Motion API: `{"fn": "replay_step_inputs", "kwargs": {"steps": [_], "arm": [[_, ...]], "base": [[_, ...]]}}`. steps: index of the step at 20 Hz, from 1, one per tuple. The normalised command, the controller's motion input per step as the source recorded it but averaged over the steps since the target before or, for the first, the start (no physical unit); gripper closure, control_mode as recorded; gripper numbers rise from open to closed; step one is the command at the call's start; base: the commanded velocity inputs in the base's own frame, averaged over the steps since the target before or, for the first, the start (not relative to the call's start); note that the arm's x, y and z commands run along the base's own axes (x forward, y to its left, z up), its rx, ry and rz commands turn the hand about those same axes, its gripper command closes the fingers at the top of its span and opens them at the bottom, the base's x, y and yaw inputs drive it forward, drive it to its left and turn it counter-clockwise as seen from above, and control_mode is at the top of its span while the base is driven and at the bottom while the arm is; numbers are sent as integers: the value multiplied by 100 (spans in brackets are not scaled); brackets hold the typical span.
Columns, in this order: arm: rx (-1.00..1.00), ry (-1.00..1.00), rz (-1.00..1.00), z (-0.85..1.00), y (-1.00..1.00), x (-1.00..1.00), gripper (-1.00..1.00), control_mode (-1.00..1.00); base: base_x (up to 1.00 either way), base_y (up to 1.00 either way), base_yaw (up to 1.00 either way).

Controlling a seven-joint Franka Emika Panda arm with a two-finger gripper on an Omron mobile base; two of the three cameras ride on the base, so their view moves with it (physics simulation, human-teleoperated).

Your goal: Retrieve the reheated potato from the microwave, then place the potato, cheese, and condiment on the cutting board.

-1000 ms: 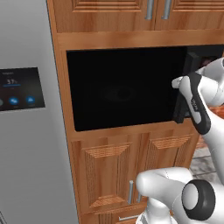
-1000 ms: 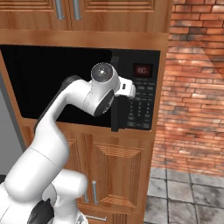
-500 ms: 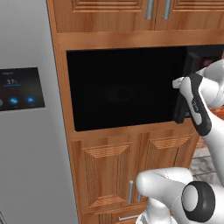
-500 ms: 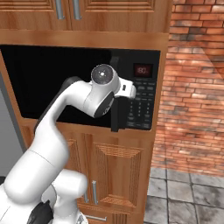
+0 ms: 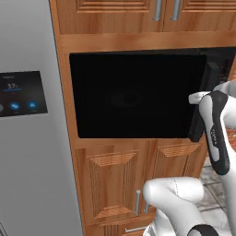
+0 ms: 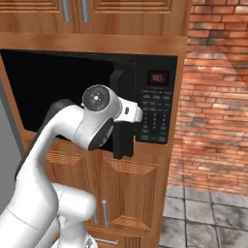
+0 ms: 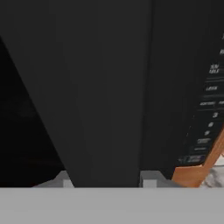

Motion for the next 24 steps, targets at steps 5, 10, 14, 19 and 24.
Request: {"fn": "replay_step_inputs", "kwargs": {"steps": [5,10,14,19,24], "arm": [[0,-2,0,15,1,-100,100,-100],[0,0,0,13,7,-97,100,-100],[0,0,0,9,3,-67,100,-100],[0,1,0,4,0,-21,100,-100],[0,0,0,20,0,-3,-100,-100]], "base": [[0,0,0],[0,0,0],[0,0,0],[0,0,0],[0,0,0]]}}
